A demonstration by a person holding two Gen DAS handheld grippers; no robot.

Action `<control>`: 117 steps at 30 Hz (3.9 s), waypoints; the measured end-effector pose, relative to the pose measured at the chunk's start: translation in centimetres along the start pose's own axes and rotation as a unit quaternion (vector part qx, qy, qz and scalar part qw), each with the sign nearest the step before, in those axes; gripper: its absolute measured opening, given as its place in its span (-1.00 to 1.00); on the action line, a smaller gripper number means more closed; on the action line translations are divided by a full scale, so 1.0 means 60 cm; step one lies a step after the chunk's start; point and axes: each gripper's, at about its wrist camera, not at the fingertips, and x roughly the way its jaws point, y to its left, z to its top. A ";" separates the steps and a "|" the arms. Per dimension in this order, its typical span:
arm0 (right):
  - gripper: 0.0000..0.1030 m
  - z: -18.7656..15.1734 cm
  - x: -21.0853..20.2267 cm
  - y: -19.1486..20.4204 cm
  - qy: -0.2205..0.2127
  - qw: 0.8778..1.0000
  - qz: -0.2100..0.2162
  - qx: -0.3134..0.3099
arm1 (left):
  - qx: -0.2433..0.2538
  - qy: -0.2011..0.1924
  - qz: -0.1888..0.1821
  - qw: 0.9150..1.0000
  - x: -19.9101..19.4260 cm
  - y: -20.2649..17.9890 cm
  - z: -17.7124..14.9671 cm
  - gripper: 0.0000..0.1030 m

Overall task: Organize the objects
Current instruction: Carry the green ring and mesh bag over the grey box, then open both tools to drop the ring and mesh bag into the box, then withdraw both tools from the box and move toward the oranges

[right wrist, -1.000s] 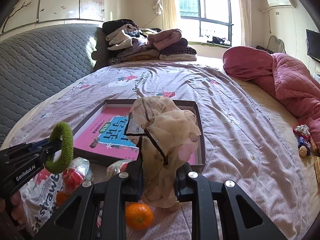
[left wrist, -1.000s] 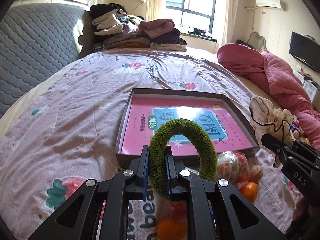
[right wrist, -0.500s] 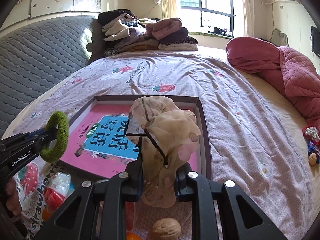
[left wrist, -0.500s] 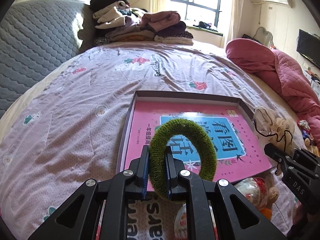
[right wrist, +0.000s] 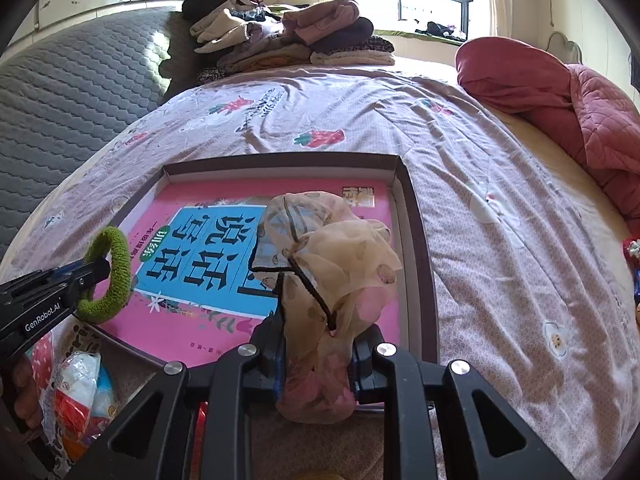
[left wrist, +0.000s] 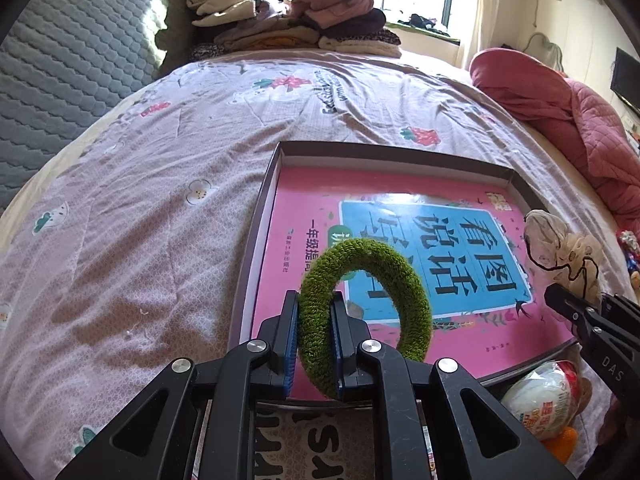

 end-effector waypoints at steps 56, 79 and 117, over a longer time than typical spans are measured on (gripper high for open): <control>0.14 0.014 -0.132 0.009 -0.073 0.997 -0.022 -0.002 | -0.001 -0.053 -0.008 0.999 -0.135 0.000 -0.009 0.14; 0.14 -0.018 -0.264 0.049 -0.129 0.991 -0.017 -0.027 | 0.015 -0.112 -0.010 0.994 -0.276 -0.023 -0.052 0.16; 0.15 -0.066 -0.400 0.089 -0.176 0.983 -0.014 -0.047 | 0.034 -0.152 -0.002 0.988 -0.413 -0.024 -0.119 0.16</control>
